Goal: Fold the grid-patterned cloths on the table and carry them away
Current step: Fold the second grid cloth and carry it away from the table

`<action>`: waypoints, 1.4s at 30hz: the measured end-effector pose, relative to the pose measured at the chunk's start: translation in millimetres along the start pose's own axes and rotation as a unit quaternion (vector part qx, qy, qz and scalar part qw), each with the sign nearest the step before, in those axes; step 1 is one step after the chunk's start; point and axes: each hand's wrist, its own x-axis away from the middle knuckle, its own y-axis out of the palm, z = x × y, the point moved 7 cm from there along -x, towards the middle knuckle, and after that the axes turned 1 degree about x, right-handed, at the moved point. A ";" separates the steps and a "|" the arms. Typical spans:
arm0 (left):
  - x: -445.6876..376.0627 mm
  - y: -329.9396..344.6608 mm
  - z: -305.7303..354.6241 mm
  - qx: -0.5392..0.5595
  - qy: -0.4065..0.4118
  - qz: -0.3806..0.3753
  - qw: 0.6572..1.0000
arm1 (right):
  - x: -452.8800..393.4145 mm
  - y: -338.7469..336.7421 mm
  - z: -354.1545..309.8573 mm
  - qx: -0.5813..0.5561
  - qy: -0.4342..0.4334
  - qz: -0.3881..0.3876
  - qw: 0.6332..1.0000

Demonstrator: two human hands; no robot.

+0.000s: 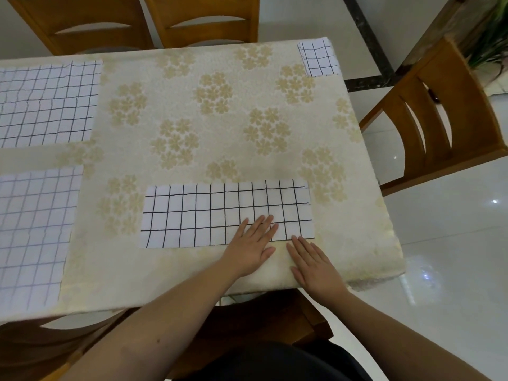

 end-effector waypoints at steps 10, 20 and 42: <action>-0.3 2.8 7.9 -0.009 0.020 -0.018 1.000 | -62.7 -31.5 4.8 -0.050 0.077 0.024 0.995; 3.6 9.8 1.8 -0.020 0.075 -0.008 0.997 | -140.4 -15.2 -17.5 -0.098 0.087 -0.080 0.988; 164.1 -27.3 -224.6 0.234 -0.503 0.287 0.781 | -120.8 -18.6 11.8 0.014 0.157 -0.024 0.987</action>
